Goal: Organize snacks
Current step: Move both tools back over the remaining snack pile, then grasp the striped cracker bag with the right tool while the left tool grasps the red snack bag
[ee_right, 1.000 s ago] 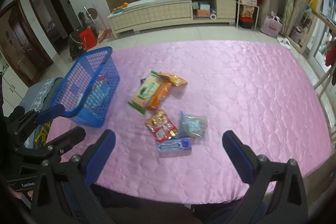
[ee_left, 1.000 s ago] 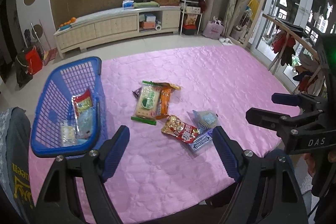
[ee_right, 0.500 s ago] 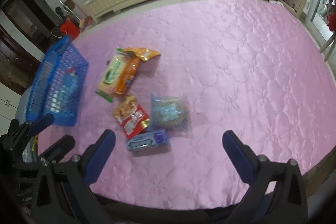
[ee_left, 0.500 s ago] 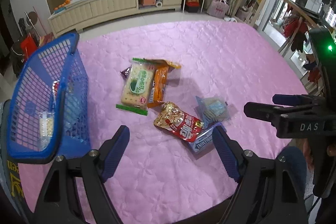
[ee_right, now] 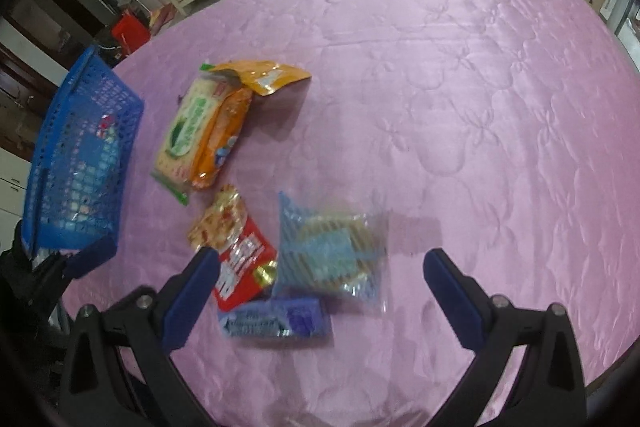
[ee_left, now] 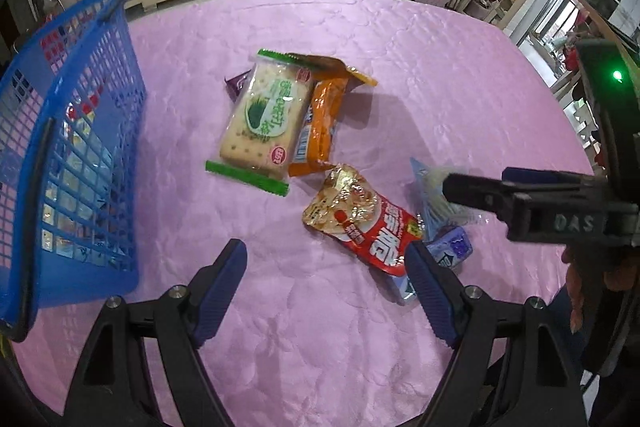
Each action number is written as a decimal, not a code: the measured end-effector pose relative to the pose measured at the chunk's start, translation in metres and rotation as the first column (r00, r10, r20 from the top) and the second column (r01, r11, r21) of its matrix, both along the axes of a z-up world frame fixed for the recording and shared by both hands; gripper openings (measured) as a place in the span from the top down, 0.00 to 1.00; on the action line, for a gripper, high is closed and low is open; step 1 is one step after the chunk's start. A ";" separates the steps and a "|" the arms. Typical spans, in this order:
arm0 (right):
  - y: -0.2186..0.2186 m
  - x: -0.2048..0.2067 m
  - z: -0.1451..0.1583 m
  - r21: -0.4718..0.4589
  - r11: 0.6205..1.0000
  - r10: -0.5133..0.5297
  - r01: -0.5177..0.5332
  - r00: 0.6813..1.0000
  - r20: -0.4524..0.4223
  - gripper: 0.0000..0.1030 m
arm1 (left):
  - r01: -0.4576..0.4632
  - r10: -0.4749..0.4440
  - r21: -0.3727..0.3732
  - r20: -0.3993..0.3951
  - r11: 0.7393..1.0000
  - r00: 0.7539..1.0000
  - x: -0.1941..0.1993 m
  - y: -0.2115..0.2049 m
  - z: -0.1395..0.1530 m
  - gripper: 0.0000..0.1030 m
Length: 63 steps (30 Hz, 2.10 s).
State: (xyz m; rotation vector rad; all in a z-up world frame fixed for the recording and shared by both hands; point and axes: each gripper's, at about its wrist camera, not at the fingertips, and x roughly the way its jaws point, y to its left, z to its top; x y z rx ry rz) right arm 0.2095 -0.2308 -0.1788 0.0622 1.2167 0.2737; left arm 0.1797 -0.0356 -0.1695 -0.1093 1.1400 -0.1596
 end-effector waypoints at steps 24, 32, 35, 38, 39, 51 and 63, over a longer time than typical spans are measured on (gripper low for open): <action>0.016 0.002 -0.030 -0.074 0.996 0.046 -0.051 0.997 -0.063 0.39 | -0.011 0.011 -0.009 -0.005 1.000 1.000 -0.016 0.009 0.006 0.23; 0.019 -0.021 -0.030 -0.005 0.997 0.072 -0.072 0.995 -0.070 0.41 | -0.023 0.023 -0.012 -0.022 1.000 0.999 -0.026 0.002 0.008 0.23; 0.013 -0.026 -0.019 0.009 0.998 0.067 -0.067 0.997 -0.039 0.41 | -0.038 0.037 -0.016 -0.025 0.999 0.999 -0.027 0.000 0.011 0.23; 0.001 -0.028 -0.007 0.017 0.998 0.059 -0.059 0.998 -0.010 0.41 | -0.057 0.056 -0.029 -0.039 0.998 0.998 -0.024 -0.006 0.012 0.23; -0.005 -0.028 -0.004 0.020 0.998 0.057 -0.057 0.998 -0.001 0.41 | -0.063 0.062 -0.033 -0.044 0.997 0.997 -0.022 -0.008 0.012 0.23; -0.045 -0.011 0.013 0.031 0.997 0.073 -0.075 0.996 0.042 0.41 | -0.186 0.182 -0.019 -0.133 0.982 0.974 0.016 -0.052 -0.006 0.23; -0.043 0.008 -0.002 0.040 0.988 0.145 -0.147 0.988 0.048 0.41 | -0.354 0.361 0.070 -0.198 0.933 0.912 0.050 -0.051 -0.050 0.23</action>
